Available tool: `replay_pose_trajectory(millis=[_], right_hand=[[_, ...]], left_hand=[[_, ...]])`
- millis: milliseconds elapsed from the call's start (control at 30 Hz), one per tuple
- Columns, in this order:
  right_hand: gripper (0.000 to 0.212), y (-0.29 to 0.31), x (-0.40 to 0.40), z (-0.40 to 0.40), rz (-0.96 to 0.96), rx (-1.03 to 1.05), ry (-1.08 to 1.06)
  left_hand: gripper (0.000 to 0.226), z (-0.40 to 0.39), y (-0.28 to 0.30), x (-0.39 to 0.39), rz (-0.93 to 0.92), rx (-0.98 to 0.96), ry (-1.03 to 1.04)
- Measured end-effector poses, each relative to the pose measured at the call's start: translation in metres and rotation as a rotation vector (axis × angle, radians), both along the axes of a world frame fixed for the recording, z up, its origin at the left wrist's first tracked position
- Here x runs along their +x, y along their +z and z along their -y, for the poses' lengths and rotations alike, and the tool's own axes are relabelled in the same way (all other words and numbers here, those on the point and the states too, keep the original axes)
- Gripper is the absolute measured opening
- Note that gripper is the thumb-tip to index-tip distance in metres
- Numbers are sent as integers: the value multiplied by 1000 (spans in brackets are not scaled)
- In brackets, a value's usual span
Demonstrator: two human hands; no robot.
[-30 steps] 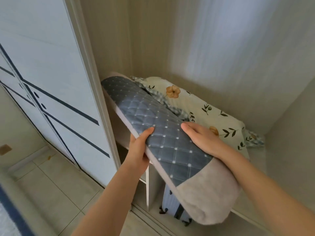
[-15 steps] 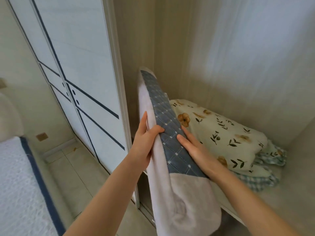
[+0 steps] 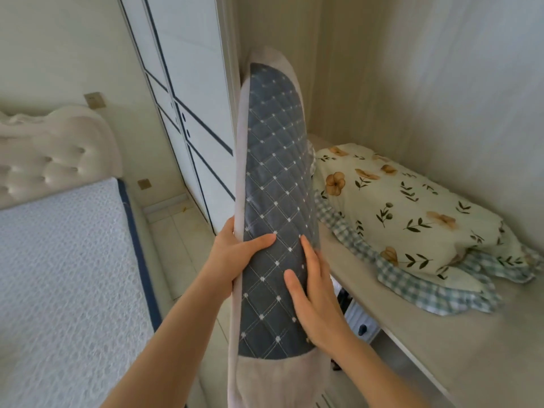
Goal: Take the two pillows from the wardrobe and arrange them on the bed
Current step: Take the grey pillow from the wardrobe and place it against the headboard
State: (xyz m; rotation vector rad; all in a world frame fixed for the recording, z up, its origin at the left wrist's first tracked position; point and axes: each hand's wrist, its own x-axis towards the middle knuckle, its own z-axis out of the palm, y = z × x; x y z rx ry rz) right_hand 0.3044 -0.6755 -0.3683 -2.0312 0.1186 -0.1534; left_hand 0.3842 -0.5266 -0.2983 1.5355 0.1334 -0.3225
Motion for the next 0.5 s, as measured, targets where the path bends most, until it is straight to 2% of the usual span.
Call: replay_pose_trajectory(millis=[100,133,233,300,500], right_hand=[[64,-8,-7,6,-17,212,-41],[69,-10,-7,7,-35,264,-49],[86,-15,-11,3,-160,257,11],[87,-20,-17,-6,-187,292,53],[64,-24,-21,-17,-265,473,90]], left_hand=[[44,-8,-11,-16,-21,15,64],[40,-10,-15,-22,-30,13,85],[24,-14,-27,-43,-3,21,166],[22,-20,-29,-53,51,58,245],[17,-38,-15,-81,377,475,318]])
